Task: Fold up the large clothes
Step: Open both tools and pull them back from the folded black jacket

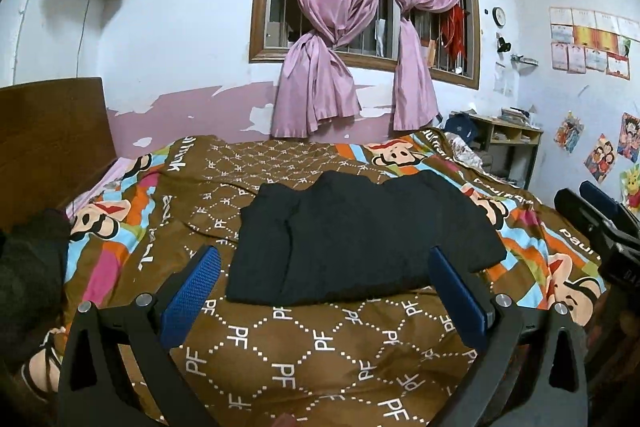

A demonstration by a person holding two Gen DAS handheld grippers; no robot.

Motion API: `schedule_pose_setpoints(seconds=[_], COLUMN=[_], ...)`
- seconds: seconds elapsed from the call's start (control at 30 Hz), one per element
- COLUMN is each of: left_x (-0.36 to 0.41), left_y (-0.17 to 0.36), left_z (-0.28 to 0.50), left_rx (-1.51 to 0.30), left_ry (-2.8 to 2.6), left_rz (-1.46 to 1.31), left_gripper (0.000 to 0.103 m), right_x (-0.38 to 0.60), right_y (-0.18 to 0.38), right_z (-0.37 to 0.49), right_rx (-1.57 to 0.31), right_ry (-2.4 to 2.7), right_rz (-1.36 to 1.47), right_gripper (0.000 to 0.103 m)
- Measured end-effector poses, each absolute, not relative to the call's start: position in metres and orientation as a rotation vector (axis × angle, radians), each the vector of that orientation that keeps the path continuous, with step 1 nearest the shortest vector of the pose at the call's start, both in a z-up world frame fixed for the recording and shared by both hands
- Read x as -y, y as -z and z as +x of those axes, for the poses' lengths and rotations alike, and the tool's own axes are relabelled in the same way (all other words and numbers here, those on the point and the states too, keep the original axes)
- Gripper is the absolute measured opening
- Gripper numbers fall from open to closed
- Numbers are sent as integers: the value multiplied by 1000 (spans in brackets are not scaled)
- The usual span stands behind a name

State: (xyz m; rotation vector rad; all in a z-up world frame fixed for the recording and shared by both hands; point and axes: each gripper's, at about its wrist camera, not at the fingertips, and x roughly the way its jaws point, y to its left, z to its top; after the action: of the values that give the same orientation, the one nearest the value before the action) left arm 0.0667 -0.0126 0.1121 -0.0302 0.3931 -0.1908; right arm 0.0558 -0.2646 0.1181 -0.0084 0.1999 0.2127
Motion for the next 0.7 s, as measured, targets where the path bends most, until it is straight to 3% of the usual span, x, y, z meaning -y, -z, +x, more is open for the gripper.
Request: schedule_pose_setpoints(seconds=[0.7], left_x=[14], left_y=[-68], left_z=[71], left_rx=[-483], left_ry=[197], left_rz=[3], left_gripper=[101], right_x=[260], right_y=[-80], right_z=[61], right_rx=[-295], right_ry=[-203], right_rz=[-17], right_gripper=[103])
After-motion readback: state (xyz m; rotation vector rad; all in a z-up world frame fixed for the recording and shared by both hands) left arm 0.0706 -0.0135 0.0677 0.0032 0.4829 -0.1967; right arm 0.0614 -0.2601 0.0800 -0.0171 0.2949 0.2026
